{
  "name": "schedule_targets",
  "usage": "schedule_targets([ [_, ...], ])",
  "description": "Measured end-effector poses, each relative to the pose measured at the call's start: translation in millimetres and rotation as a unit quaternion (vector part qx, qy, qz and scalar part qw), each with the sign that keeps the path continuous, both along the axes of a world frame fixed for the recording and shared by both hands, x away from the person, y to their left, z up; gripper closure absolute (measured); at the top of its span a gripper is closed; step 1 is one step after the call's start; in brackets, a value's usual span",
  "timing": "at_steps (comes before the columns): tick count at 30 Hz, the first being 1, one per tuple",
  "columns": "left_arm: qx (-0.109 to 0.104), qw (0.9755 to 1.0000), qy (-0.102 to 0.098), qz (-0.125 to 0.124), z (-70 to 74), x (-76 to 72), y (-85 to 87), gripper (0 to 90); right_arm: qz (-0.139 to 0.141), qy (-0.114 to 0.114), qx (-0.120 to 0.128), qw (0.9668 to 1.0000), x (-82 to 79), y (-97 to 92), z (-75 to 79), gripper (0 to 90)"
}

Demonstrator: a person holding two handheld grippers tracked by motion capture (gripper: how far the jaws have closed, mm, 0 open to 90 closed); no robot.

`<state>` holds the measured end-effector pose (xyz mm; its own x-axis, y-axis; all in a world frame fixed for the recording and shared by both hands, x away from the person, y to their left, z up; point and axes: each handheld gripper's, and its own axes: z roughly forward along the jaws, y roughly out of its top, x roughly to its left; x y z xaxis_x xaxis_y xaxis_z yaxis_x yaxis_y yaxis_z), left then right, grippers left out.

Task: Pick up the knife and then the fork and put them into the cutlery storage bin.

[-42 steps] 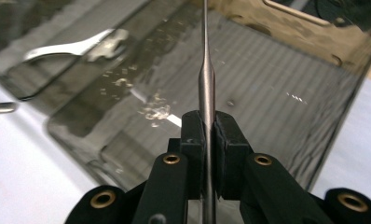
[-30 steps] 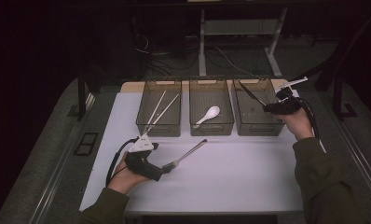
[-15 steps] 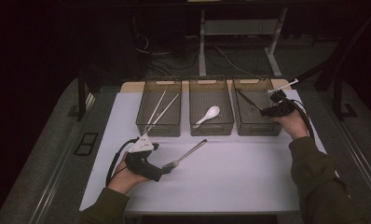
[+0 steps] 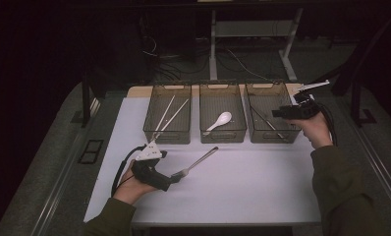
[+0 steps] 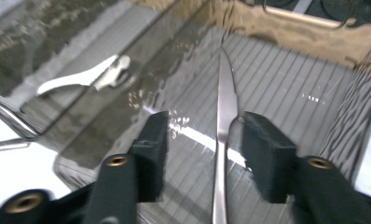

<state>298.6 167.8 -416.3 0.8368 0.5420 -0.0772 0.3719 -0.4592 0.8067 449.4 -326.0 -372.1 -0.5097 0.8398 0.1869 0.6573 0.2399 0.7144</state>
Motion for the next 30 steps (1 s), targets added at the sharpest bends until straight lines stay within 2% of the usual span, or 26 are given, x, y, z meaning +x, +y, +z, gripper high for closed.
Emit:
schedule_targets([
  [4,0.002,1.0000,0.000,0.003,-0.8,0.7,-0.2,0.0,0.010,-0.025,0.002,0.9996,-10.9,1.4,9.2,42.4],
  [10,0.005,1.0000,0.001,0.005,-0.9,0.9,-0.2,0.0,0.041,-0.044,0.004,0.9982,-29.8,11.3,15.0,35.4],
  [17,0.006,0.9999,0.002,0.009,-1.0,1.3,-0.1,0.0,0.077,-0.064,0.006,0.9950,-56.1,22.6,18.8,31.0],
  [27,0.013,0.9998,0.005,0.013,-2.8,2.3,-2.4,1.1,0.117,-0.067,0.026,0.9905,-92.0,31.7,7.6,29.4],
  [30,0.015,0.9998,0.003,0.013,-3.0,1.9,-3.1,2.3,0.129,-0.070,0.021,0.9889,-102.5,34.1,2.2,29.4],
])
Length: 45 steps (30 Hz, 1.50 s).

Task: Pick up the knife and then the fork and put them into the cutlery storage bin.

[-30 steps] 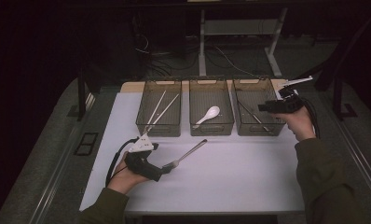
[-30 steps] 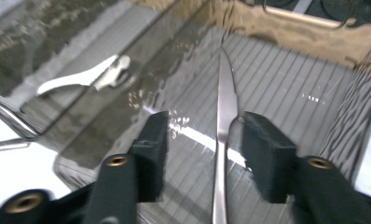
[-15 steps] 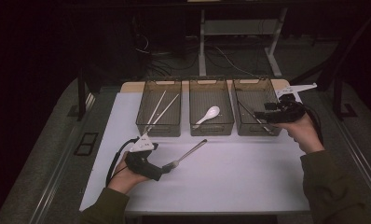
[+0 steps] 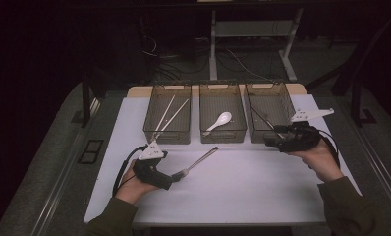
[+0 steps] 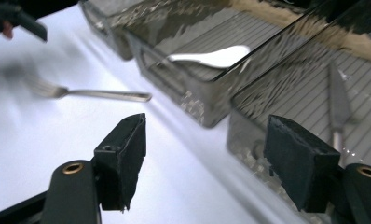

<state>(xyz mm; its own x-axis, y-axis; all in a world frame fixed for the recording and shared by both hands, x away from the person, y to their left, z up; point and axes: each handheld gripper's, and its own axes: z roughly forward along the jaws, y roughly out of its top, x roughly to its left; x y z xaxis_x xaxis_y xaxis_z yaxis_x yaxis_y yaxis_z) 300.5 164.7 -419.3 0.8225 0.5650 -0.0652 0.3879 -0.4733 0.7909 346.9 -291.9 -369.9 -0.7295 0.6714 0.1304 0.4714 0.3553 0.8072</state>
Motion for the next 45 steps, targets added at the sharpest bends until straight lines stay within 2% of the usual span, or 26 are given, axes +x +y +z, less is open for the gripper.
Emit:
schedule_targets([
  [5,-0.009,1.0000,0.000,0.004,1.1,0.7,-1.0,6.1,0.012,-0.003,0.002,0.9999,-16.9,0.8,-11.0,29.4],
  [14,-0.008,1.0000,-0.003,0.004,1.8,0.9,-4.2,8.4,0.029,0.002,0.005,0.9996,-40.5,3.1,-31.6,26.9],
  [17,-0.008,1.0000,-0.004,-0.003,2.8,0.6,-3.8,14.0,0.025,-0.003,-0.004,0.9997,-46.6,4.3,-38.7,26.1],
  [19,-0.008,1.0000,-0.005,-0.003,3.8,2.0,-4.4,14.6,0.022,-0.004,-0.007,0.9997,-50.9,5.1,-42.5,26.0],
  [22,-0.012,0.9999,0.001,0.003,5.0,5.9,-7.7,21.4,0.025,-0.001,-0.007,0.9997,-55.5,5.8,-47.1,26.0],
  [27,-0.004,1.0000,0.004,0.006,4.3,16.3,-16.7,38.6,0.030,0.003,-0.013,0.9994,-59.3,7.9,-53.2,25.9],
  [30,0.005,0.9999,0.010,0.000,0.9,20.9,-24.9,45.9,0.031,0.001,-0.016,0.9994,-60.4,8.5,-55.1,25.9],
  [39,0.036,0.9988,0.032,-0.006,-11.0,29.4,-44.4,63.0,0.030,0.005,-0.012,0.9995,-59.6,7.2,-55.4,25.9],
  [45,0.056,0.9976,0.041,-0.010,-15.2,35.2,-54.0,68.8,0.029,0.007,-0.013,0.9995,-59.2,6.3,-55.2,25.9],
])
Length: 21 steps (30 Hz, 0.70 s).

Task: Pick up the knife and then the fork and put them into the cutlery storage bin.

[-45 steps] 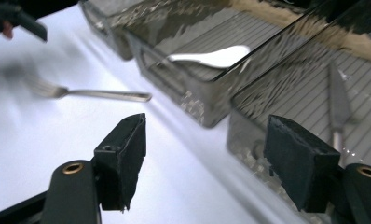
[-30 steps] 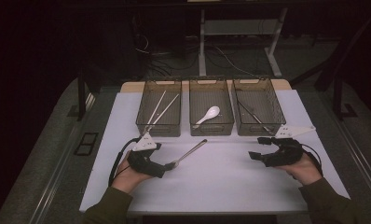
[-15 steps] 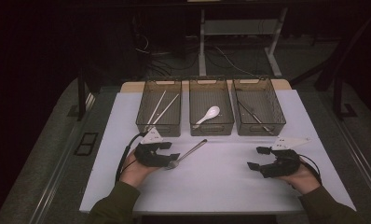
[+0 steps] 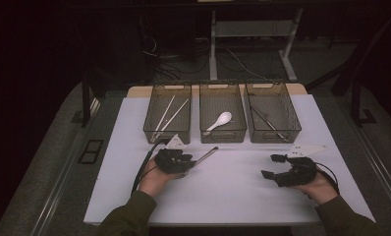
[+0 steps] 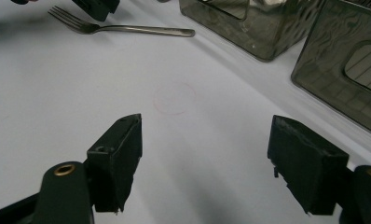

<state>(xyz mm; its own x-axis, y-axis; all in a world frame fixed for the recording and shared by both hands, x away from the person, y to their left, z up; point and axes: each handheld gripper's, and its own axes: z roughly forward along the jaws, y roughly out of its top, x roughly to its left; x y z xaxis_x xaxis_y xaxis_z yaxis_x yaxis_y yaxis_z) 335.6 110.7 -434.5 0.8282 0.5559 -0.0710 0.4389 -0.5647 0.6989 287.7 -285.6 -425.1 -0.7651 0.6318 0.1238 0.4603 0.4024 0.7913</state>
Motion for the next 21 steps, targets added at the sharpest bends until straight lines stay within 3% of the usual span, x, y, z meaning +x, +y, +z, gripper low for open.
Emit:
schedule_targets([
  [13,0.022,0.9996,0.013,-0.013,-9.2,5.2,-8.8,80.5,-0.002,0.001,0.003,1.0000,0.6,-2.4,0.2,25.9],
  [21,0.020,0.9996,0.016,-0.013,-9.7,3.8,-9.2,84.5,0.001,0.003,0.002,1.0000,0.9,-1.8,-0.4,25.9],
])
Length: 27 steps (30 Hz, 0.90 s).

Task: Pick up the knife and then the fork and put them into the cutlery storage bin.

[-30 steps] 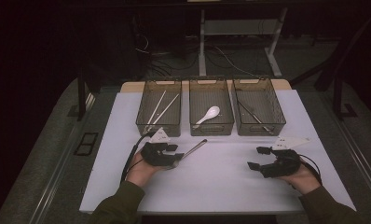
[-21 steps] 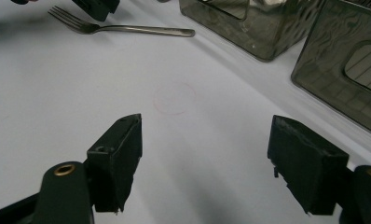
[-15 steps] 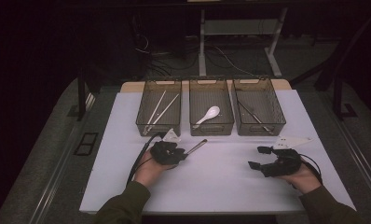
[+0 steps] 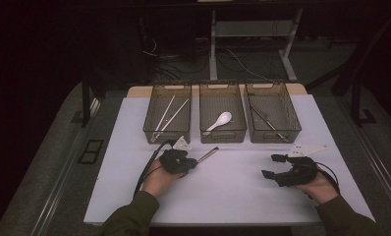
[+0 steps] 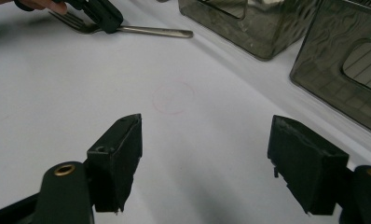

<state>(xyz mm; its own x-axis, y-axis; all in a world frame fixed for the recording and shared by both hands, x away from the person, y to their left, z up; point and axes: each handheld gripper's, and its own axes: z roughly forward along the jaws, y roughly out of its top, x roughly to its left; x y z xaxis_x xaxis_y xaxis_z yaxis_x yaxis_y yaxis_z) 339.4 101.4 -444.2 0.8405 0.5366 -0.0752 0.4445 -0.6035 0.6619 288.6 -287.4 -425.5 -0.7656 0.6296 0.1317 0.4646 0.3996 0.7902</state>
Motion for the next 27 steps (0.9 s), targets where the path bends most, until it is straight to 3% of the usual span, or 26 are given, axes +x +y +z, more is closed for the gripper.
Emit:
schedule_targets([
  [9,0.004,0.9997,-0.006,-0.024,1.9,-0.9,1.6,84.9,-0.002,0.001,0.003,1.0000,0.1,-1.2,0.3,25.9],
  [19,-0.021,0.9985,-0.015,-0.047,15.5,-7.4,1.1,85.0,0.005,-0.001,0.006,1.0000,0.3,0.3,0.7,25.9],
  [27,-0.045,0.9959,-0.015,-0.077,25.9,-13.0,-2.7,85.0,0.029,0.000,0.013,0.9995,2.1,5.0,5.8,25.5],
])
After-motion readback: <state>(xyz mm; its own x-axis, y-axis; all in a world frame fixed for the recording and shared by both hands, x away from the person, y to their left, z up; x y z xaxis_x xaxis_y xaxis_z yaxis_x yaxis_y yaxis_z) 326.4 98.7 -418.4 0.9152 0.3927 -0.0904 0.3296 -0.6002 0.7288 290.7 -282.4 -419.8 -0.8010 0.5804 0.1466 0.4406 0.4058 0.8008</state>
